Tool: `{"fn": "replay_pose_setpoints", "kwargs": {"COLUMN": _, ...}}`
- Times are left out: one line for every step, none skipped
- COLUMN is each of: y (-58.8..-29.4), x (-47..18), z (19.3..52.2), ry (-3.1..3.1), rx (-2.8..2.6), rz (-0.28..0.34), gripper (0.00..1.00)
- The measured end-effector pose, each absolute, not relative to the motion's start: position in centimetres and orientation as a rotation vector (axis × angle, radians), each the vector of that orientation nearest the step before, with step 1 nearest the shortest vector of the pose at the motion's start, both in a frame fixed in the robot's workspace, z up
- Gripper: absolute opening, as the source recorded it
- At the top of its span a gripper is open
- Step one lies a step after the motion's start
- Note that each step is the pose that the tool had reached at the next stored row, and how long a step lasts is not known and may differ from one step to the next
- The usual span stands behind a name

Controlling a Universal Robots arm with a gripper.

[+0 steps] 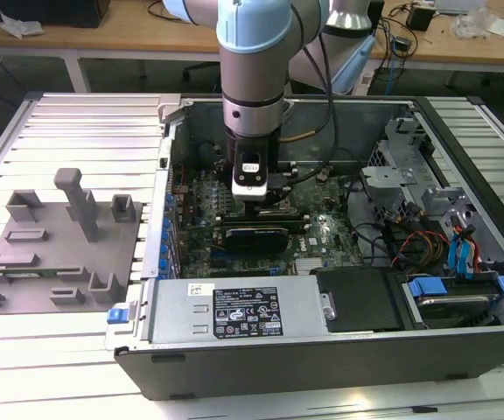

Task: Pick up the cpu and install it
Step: 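Install the second cpu locking lever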

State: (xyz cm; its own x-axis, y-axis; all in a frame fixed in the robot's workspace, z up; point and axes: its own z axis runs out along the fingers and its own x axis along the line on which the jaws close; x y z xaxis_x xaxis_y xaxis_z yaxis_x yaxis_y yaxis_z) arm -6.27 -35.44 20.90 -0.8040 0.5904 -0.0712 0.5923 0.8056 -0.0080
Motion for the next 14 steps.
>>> {"fn": "replay_pose_setpoints", "kwargs": {"y": -35.44, "x": -6.31, "z": 20.87, "ry": 2.92, "rx": 0.957, "rz": -0.043, "gripper": 0.11}}
{"fn": "replay_pose_setpoints", "kwargs": {"y": -35.45, "x": -6.35, "z": 20.87, "ry": 2.918, "rx": 0.957, "rz": -0.041, "gripper": 0.11}}
{"fn": "replay_pose_setpoints", "kwargs": {"y": -35.46, "x": -6.36, "z": 20.85, "ry": 2.917, "rx": 0.956, "rz": -0.04, "gripper": 0.11}}
{"fn": "replay_pose_setpoints", "kwargs": {"y": -35.49, "x": -6.36, "z": 20.85, "ry": 2.917, "rx": 0.956, "rz": -0.039, "gripper": 0.11}}
{"fn": "replay_pose_setpoints", "kwargs": {"y": -35.57, "x": -6.36, "z": 20.85, "ry": 2.917, "rx": 0.957, "rz": -0.037, "gripper": 0.11}}
{"fn": "replay_pose_setpoints", "kwargs": {"y": -35.58, "x": -6.37, "z": 20.86, "ry": 2.917, "rx": 0.957, "rz": -0.035, "gripper": 0.11}}
{"fn": "replay_pose_setpoints", "kwargs": {"y": -35.58, "x": -6.37, "z": 20.85, "ry": 2.917, "rx": 0.957, "rz": -0.035, "gripper": 0.11}}
{"fn": "replay_pose_setpoints", "kwargs": {"y": -35.58, "x": -6.37, "z": 20.86, "ry": 2.917, "rx": 0.957, "rz": -0.035, "gripper": 0.11}}
{"fn": "replay_pose_setpoints", "kwargs": {"y": -35.58, "x": -6.37, "z": 20.86, "ry": 2.917, "rx": 0.957, "rz": -0.035, "gripper": 0.11}}
{"fn": "replay_pose_setpoints", "kwargs": {"y": -35.58, "x": -6.37, "z": 20.86, "ry": 2.917, "rx": 0.957, "rz": -0.035, "gripper": 0.11}}
{"fn": "replay_pose_setpoints", "kwargs": {"y": -35.59, "x": -6.42, "z": 20.86, "ry": 2.914, "rx": 0.956, "rz": -0.034, "gripper": 0.11}}
{"fn": "replay_pose_setpoints", "kwargs": {"y": -35.59, "x": -6.49, "z": 20.86, "ry": 2.904, "rx": 0.953, "rz": -0.028, "gripper": 0.11}}
{"fn": "replay_pose_setpoints", "kwargs": {"y": -35.59, "x": -6.51, "z": 20.86, "ry": 2.896, "rx": 0.95, "rz": -0.022, "gripper": 0.11}}
{"fn": "replay_pose_setpoints", "kwargs": {"y": -35.59, "x": -6.53, "z": 20.86, "ry": 2.886, "rx": 0.947, "rz": -0.015, "gripper": 0.11}}
